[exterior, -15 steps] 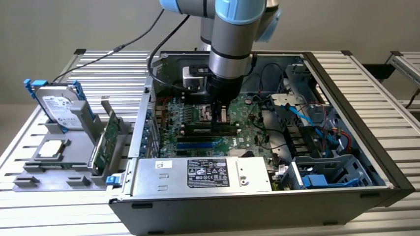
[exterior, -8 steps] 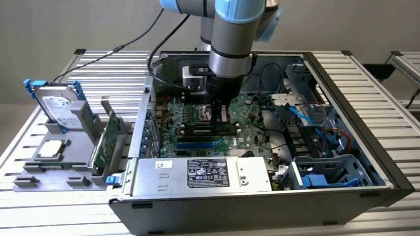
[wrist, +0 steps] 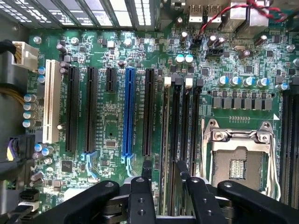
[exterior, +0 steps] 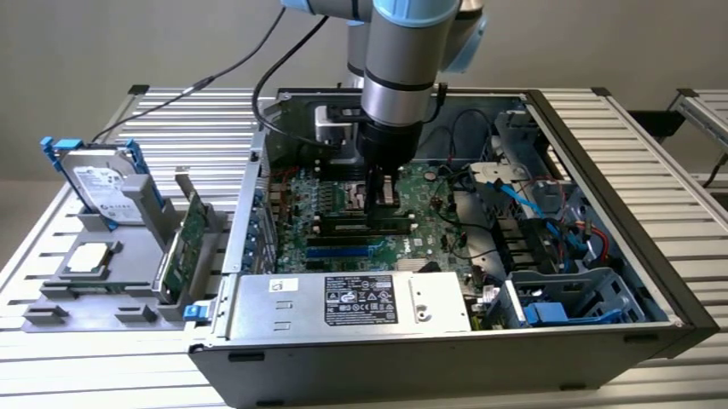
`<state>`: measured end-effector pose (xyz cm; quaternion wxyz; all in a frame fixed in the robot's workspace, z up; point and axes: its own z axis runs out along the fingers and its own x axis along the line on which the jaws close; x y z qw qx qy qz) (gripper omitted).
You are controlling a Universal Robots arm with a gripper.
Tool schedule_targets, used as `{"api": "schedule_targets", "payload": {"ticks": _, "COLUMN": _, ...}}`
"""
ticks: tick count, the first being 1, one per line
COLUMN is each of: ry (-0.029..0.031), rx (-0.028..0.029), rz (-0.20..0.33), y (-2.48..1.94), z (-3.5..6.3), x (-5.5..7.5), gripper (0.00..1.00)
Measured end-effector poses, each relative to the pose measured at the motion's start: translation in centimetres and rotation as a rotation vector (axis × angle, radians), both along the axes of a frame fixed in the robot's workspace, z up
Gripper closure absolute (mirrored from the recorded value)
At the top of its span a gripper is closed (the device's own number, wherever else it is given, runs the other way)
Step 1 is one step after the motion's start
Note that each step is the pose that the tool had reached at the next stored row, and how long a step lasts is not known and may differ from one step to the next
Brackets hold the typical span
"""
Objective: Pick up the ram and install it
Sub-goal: 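Insert the ram into the slot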
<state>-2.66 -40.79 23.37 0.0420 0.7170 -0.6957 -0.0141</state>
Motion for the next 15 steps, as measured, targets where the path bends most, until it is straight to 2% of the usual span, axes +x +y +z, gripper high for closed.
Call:
{"api": "schedule_targets", "payload": {"ticks": 4, "ry": 0.0001, "rx": -0.0002, "rz": 0.0, "y": 0.0, "z": 1.56, "x": 0.0, "gripper": 0.66}}
{"api": "schedule_targets", "payload": {"ticks": 8, "ry": -0.0001, "rx": 0.0006, "rz": 0.0, "y": 0.01, "z": 1.71, "x": 0.0, "gripper": 0.66}}
{"api": "schedule_targets", "payload": {"ticks": 9, "ry": 0.0, "rx": 0.0005, "rz": 0.0, "y": 0.01, "z": 1.72, "x": 0.0, "gripper": 0.68}}
{"api": "schedule_targets", "payload": {"ticks": 12, "ry": 0.0001, "rx": 0.0003, "rz": 0.0, "y": 0.0, "z": 1.72, "x": 0.0, "gripper": 0.87}}
{"api": "schedule_targets", "payload": {"ticks": 15, "ry": 0.0, "rx": 0.0003, "rz": 0.0, "y": 0.0, "z": 1.72, "x": 0.0, "gripper": 0.89}}
